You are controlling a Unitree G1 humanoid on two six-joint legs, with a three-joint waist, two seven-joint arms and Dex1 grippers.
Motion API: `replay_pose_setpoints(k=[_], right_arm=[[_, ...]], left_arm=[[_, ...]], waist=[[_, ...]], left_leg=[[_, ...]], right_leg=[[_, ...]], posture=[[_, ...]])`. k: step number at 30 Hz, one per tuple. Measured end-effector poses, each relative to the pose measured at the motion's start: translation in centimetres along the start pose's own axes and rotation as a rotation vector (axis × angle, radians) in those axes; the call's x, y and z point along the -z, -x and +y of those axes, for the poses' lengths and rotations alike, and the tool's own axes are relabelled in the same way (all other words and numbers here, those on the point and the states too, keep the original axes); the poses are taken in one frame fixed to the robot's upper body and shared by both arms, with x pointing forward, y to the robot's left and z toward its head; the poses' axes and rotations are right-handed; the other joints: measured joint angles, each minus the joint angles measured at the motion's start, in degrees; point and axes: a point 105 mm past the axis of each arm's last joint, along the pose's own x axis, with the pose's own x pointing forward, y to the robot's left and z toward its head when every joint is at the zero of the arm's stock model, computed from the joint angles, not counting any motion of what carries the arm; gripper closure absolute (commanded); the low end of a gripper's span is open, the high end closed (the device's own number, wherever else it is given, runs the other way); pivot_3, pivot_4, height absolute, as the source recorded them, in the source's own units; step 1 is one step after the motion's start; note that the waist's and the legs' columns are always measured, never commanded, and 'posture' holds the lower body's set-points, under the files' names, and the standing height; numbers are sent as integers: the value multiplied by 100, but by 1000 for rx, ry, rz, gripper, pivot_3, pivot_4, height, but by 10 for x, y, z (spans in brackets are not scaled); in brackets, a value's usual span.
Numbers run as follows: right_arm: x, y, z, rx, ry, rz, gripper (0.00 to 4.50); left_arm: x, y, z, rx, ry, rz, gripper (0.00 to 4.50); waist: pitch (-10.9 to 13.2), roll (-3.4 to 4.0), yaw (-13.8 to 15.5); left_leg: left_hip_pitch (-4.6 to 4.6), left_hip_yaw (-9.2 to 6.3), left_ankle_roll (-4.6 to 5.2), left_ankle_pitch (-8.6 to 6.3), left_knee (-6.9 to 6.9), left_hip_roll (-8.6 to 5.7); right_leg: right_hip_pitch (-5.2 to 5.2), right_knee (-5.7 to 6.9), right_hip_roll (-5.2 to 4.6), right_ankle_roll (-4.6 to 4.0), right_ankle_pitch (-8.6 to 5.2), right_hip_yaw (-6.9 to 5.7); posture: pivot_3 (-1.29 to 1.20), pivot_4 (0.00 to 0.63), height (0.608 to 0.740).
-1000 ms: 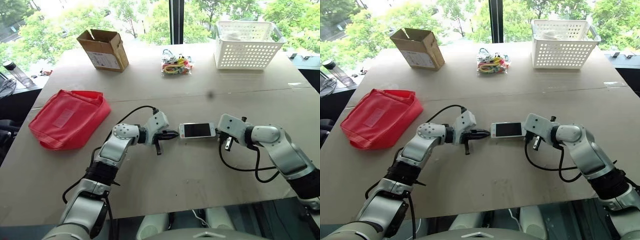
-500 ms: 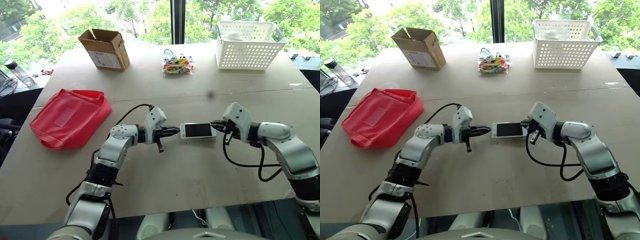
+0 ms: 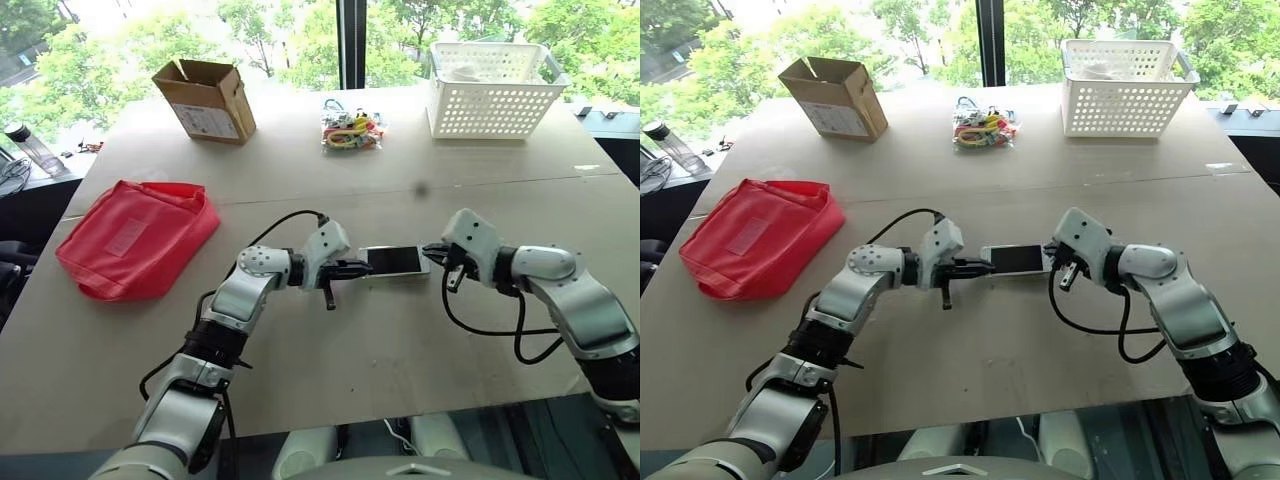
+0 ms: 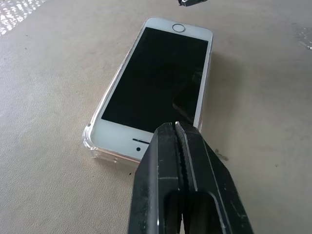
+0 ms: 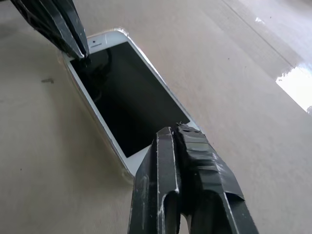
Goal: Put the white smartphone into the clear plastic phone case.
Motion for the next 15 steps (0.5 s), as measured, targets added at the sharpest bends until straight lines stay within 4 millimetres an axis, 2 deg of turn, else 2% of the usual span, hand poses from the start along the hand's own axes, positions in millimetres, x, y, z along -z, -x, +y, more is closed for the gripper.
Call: replay_pose_setpoints(k=[3, 6, 10, 15], right_arm=[[4, 0, -1, 9, 2, 22, 4500], [12, 2, -6, 31, -1, 59, 4500], [21, 0, -9, 39, -2, 92, 4500], [22, -6, -4, 14, 10, 92, 4500]], left_arm=[[-5, 4, 6, -36, 49, -38, 4451], [-6, 19, 12, -77, 44, -35, 4451], [9, 39, 17, -125, 64, 18, 4451], [18, 36, 15, -119, 53, 48, 4451]], waist=[[0, 0, -6], [0, 0, -15], [0, 0, -9], [0, 0, 29]], left_leg=[[-1, 0, 0, 0, 0, 0], [-1, 1, 0, 0, -1, 1], [0, 1, 0, 0, -1, 1], [-3, 0, 0, 0, 1, 0]], right_leg=[[-2, 1, 0, 0, 0, 0], [-3, 1, 1, 0, 0, 1], [-3, 1, 0, 0, 0, 1], [-2, -1, -1, 0, 0, -1]], posture=[[0, 150, 733], [0, 150, 733], [0, 150, 733], [0, 150, 733]])
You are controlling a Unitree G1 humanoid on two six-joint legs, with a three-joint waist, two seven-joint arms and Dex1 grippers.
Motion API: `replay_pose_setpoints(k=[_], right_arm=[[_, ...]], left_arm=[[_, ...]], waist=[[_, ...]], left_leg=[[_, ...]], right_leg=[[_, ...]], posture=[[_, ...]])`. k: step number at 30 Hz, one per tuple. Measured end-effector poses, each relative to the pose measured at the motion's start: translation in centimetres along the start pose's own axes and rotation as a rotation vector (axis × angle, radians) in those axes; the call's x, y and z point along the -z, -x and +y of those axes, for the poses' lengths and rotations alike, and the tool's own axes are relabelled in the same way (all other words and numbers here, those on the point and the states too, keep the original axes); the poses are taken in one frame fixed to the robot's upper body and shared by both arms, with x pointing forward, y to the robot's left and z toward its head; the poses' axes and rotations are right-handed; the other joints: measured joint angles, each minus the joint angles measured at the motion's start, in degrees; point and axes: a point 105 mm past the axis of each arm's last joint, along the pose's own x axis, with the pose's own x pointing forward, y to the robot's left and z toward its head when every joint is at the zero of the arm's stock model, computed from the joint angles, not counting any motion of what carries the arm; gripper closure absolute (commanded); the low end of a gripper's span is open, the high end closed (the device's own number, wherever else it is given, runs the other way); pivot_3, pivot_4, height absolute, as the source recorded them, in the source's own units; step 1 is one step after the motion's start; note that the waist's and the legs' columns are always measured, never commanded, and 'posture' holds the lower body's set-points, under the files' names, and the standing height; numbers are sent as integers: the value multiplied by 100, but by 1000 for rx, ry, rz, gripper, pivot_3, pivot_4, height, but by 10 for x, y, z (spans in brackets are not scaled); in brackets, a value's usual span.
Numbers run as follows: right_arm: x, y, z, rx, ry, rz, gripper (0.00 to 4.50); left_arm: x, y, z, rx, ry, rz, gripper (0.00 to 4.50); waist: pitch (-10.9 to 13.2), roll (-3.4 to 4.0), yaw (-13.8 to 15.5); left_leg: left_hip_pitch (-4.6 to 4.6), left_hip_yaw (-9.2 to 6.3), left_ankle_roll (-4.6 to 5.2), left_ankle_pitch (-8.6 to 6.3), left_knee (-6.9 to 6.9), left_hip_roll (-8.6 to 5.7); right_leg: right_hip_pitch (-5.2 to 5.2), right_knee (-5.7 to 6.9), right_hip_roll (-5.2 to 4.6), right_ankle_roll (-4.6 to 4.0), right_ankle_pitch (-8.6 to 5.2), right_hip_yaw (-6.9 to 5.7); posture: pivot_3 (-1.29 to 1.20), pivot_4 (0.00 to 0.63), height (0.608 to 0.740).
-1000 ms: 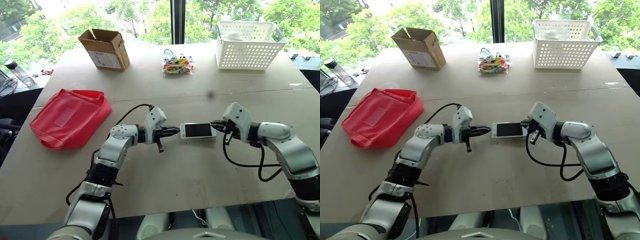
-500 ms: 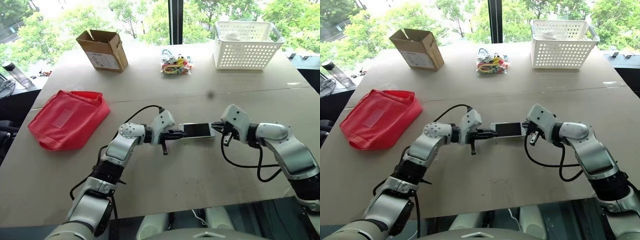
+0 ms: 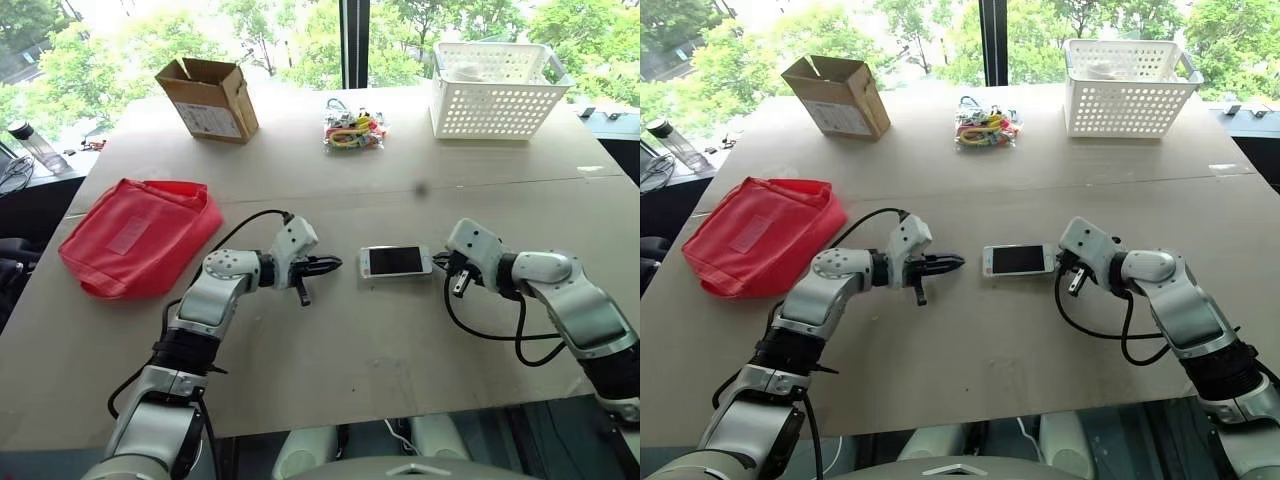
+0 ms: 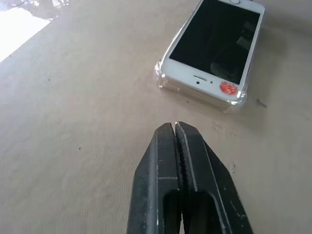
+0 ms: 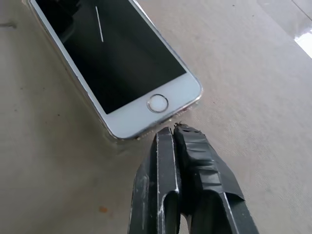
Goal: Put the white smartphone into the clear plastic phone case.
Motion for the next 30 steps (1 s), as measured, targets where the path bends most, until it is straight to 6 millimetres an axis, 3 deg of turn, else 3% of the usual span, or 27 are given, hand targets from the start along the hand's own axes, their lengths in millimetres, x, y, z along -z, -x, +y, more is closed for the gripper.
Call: replay_pose_setpoints(k=[8, 17, 20, 23, 30], right_arm=[[-4, -8, 8, -25, 33, 2, 4500], [-6, -10, 13, -15, 52, 6, 4500], [-3, 0, 9, 5, -3, -7, 4500], [-8, 9, 0, 32, -60, -48, 4500], [-27, 1, 3, -8, -115, -135, 4500]], left_arm=[[-4, -18, -6, 41, -60, -10, 4451], [-4, -13, 0, 18, -39, -15, 4451], [-19, -14, -3, 37, -12, -98, 4451], [-31, -22, -13, 82, -16, -143, 4451], [-24, -50, -26, 130, -26, -94, 4451]], waist=[[0, 0, -8], [-1, -1, -28], [-1, -1, -11], [-1, -1, -1], [-1, -1, -39]], left_leg=[[3, 0, 0, 0, 0, 0], [3, -1, -1, 0, 2, 0], [-8, -2, 0, 0, 4, 0], [-4, -2, 0, 0, 6, -1], [3, 1, 0, 0, 4, 0]], right_leg=[[1, 2, 1, 0, 0, 1], [0, 10, 1, 0, 0, 0], [-6, 4, 0, 0, 0, -2], [-1, 2, 0, 0, 0, -1], [0, 8, 3, 0, 0, 2]], posture=[[0, 150, 733], [0, 150, 733], [0, 150, 733], [0, 150, 733], [0, 150, 733]])
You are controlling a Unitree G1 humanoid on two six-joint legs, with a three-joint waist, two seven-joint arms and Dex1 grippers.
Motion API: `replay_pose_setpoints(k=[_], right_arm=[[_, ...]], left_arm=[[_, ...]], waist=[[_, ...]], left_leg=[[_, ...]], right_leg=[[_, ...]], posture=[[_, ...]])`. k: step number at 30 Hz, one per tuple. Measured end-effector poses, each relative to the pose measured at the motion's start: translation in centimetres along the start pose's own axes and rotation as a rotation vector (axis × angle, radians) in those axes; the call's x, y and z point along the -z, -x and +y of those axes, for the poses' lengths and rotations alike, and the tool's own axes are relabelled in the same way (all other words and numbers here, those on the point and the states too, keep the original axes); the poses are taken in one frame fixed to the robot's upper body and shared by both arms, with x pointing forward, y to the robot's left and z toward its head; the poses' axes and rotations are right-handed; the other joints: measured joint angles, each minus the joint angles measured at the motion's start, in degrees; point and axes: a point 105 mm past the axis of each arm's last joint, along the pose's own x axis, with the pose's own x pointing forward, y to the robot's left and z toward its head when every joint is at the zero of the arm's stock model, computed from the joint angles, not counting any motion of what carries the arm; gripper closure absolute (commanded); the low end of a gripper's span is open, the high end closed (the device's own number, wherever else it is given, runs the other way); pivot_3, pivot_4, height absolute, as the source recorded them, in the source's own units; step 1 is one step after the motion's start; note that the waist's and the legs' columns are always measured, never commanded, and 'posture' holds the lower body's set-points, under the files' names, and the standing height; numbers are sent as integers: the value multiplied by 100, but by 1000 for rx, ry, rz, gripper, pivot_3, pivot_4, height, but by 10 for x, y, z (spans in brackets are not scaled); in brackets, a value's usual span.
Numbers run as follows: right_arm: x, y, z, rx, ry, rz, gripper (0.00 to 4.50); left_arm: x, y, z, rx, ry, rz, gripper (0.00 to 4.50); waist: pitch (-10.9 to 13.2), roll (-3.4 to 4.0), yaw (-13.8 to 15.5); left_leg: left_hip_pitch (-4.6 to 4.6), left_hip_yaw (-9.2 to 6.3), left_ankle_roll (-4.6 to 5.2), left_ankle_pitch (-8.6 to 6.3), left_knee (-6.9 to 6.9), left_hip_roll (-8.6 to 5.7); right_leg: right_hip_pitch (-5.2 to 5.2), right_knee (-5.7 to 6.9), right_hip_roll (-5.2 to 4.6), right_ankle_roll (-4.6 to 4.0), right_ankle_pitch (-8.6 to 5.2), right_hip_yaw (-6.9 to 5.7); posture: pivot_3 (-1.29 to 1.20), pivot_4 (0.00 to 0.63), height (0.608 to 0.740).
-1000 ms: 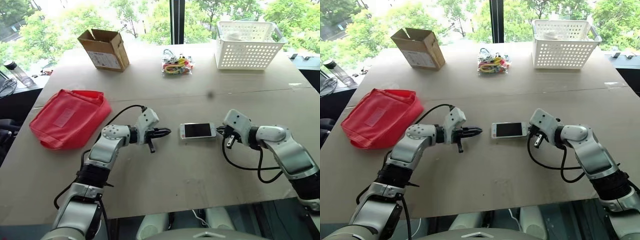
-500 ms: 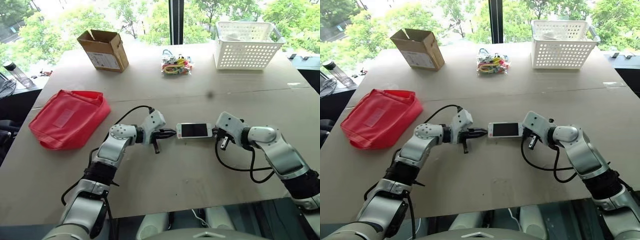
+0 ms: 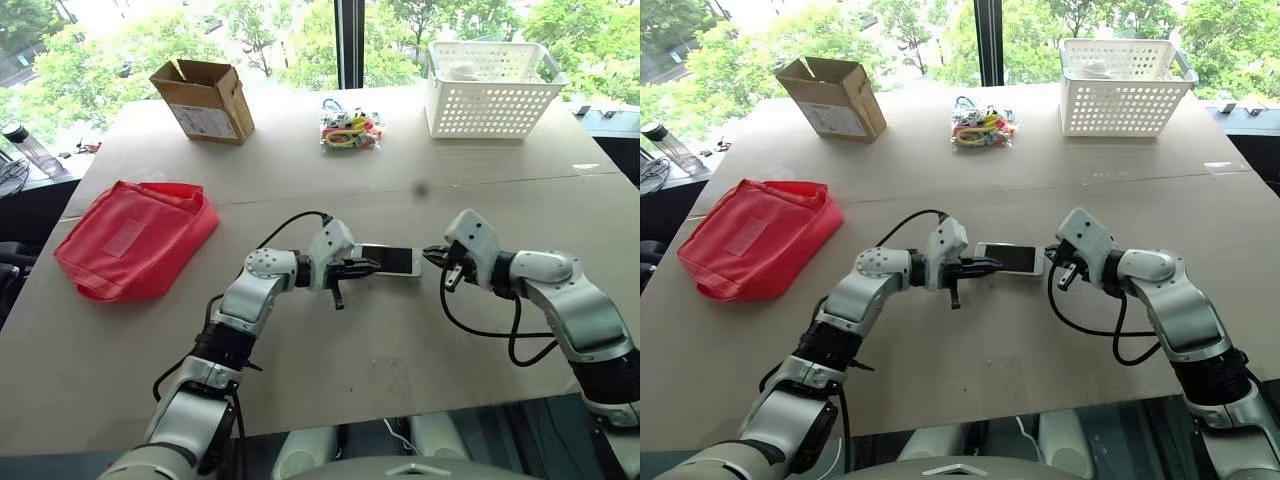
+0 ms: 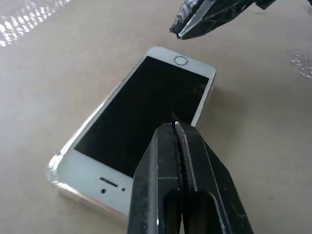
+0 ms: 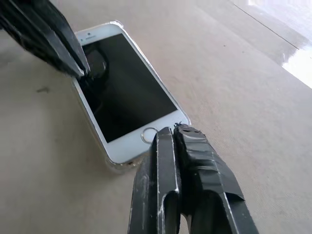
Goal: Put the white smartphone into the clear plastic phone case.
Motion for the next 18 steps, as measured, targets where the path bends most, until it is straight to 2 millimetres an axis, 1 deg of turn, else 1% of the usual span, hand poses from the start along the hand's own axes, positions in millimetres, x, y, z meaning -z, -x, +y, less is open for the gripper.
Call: replay_pose_setpoints(k=[2, 6, 10, 14, 18], right_arm=[[-5, -5, 0, -13, 9, -4, 4500], [9, -15, -2, -50, -48, 65, 4500], [14, -19, -3, -99, -81, 117, 4500], [25, -26, -5, -131, -111, 171, 4500], [30, -29, -5, -134, -122, 189, 4500]], left_arm=[[-1, -2, 4, -11, -15, 9, 4451], [-1, -5, 4, -12, -27, 2, 4451], [1, -7, 4, -18, -28, 6, 4451], [3, -11, 4, -26, -18, 6, 4451], [5, -12, 3, -32, -8, 10, 4451]], waist=[[-1, -1, 3], [-2, 0, 14], [-19, -7, 15], [-97, -56, 17], [-171, -61, 20]], left_leg=[[4, 1, 0, 0, 1, 0], [4, 1, 0, 0, 1, -1], [26, -3, 0, 0, 1, -1], [39, -10, 0, 0, 1, 0], [40, -10, 0, -1, 1, 0]], right_leg=[[4, 0, 0, 0, 0, 1], [6, -1, -2, 0, 0, 0], [32, -5, -2, 0, 0, -4], [41, -4, -2, 0, 0, -9], [43, -4, -4, 0, 0, -7]], posture=[[0, 150, 733], [0, 150, 733], [0, 150, 733], [0, 150, 733], [0, 150, 733]])
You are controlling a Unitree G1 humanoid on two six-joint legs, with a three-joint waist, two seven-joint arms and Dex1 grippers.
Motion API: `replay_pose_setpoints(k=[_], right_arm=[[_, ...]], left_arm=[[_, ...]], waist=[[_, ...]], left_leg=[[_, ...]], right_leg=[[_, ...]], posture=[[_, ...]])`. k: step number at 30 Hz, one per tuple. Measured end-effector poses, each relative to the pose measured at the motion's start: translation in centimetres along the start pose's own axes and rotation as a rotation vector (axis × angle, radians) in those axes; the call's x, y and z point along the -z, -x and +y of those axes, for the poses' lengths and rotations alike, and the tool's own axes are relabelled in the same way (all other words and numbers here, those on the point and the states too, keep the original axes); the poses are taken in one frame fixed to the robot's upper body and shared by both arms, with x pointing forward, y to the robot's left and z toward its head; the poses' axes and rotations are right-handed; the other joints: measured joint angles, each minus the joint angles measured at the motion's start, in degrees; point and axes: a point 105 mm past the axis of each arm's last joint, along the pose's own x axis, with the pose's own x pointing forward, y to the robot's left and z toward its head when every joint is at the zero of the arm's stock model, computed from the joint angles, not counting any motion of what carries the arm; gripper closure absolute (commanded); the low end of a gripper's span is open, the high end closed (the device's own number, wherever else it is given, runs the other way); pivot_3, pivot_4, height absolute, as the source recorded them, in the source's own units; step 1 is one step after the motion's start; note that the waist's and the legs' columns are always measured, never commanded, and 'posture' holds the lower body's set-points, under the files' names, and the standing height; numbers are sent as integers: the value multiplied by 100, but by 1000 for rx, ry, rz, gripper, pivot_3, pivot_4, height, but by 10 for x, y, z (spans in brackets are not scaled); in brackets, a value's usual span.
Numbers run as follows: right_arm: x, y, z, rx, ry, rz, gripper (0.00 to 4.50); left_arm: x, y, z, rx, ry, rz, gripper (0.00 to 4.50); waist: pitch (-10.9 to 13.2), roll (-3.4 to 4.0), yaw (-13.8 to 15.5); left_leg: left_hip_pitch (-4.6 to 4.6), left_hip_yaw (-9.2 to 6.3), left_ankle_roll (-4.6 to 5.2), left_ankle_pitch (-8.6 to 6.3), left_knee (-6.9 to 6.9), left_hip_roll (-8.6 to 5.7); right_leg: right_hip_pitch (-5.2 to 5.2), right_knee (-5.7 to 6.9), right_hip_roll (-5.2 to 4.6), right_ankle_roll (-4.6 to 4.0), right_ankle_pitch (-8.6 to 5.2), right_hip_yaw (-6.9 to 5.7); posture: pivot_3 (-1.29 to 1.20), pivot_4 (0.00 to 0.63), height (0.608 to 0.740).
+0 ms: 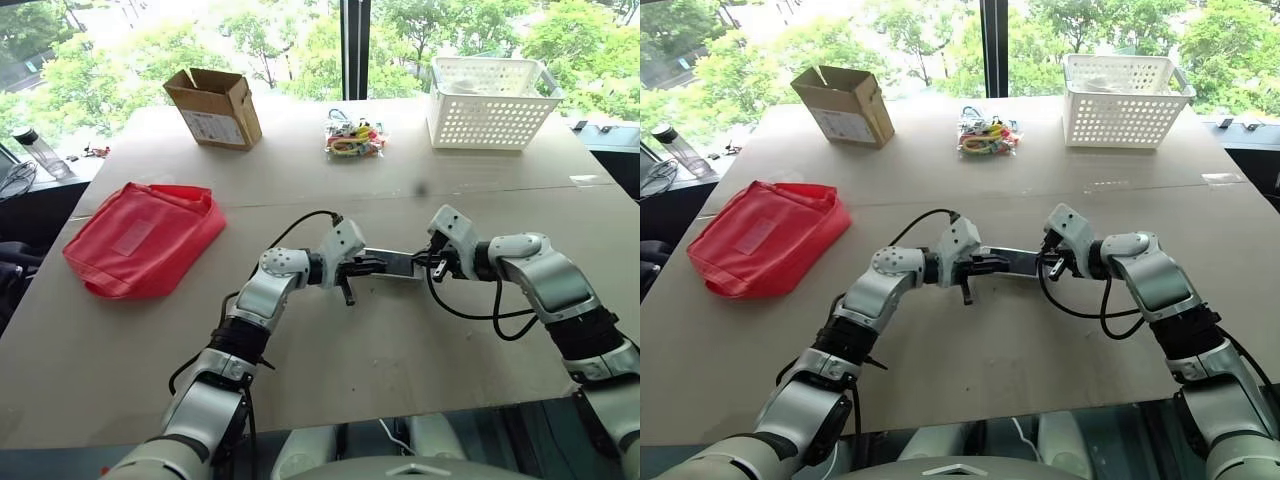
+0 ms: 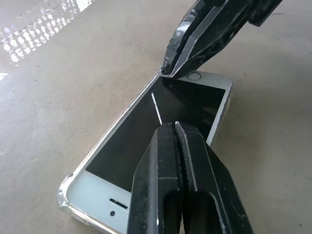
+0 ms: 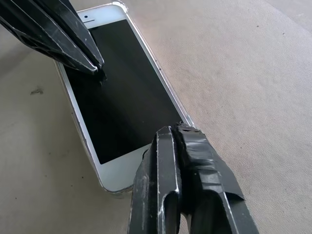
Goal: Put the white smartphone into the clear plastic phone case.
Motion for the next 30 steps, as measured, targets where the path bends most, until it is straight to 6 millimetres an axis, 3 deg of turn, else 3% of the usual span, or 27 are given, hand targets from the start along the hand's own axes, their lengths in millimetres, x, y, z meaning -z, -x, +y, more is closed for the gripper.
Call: replay_pose_setpoints(k=[6, 11, 16, 23, 27, 30], right_arm=[[2, -1, 1, 25, -3, -100, 4500], [4, 15, 19, -56, -55, -235, 4500], [10, 21, 31, -106, -3, -139, 4500], [15, 8, 26, -113, 80, 20, 4500], [19, 9, 26, -109, 79, 24, 4500], [19, 10, 25, -18, 82, -145, 4500]], left_arm=[[1, -2, 0, -12, 13, -1, 4451], [3, -1, 0, -21, 22, 1, 4451], [2, -2, -1, -20, 24, -3, 4451], [6, -5, -4, -12, 42, 14, 4451], [10, -4, -4, -24, 55, 20, 4451], [9, 2, -1, -83, 71, -31, 4451]], waist=[[-30, -7, 11], [-5, 23, 1], [8, 44, -10], [-26, 3, -4], [-37, -9, 37], [-24, -15, 117]], left_leg=[[0, -3, 0, 0, -2, 0], [-17, -1, 0, 0, -2, -1], [-13, -1, 0, 0, -5, 0], [3, -6, 1, -1, -5, 0], [52, -8, 20, -13, -11, 0], [74, -15, 27, -19, -26, 1]], right_leg=[[-1, 0, 0, 0, 0, 0], [-12, 0, -1, 0, 0, 2], [-10, 0, -1, 0, 0, 2], [6, -4, -2, 0, 0, -4], [58, -17, -5, -1, -1, -5], [78, -27, -4, 0, -2, -10]], posture=[[0, 150, 733], [0, 150, 733], [0, 150, 733], [0, 150, 733], [0, 150, 733], [0, 150, 733]])
